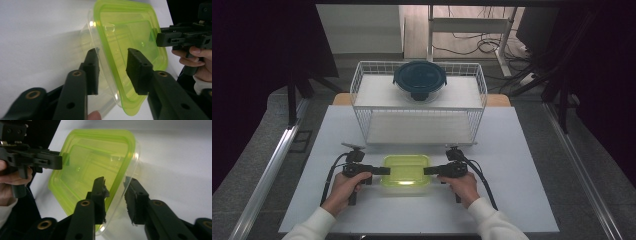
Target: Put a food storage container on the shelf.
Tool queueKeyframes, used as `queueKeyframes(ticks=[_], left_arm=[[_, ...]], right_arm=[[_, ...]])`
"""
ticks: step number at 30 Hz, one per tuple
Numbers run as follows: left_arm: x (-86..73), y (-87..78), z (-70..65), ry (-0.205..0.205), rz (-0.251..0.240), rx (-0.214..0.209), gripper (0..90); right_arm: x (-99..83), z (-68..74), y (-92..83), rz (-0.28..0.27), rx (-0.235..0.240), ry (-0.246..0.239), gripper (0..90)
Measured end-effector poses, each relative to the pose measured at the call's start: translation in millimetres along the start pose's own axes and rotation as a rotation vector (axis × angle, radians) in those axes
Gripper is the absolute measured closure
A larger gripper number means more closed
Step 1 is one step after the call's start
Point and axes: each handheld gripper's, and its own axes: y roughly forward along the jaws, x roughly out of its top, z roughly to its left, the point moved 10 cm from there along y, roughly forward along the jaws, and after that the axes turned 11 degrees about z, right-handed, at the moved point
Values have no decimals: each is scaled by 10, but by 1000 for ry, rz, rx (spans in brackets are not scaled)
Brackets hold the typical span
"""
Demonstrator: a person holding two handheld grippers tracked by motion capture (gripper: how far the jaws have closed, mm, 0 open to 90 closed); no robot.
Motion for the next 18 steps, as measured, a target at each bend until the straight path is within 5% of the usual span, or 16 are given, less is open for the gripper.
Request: queueKeyframes(ticks=[7, 18], left_arm=[[-14, -48, -87, 24, -23, 10, 779], [0, -169, -226, 77, -63, 13, 799]], right_arm=[[18, 30, -99, -34, -11, 6, 770], [16, 153, -230, -59, -15, -57, 781]])
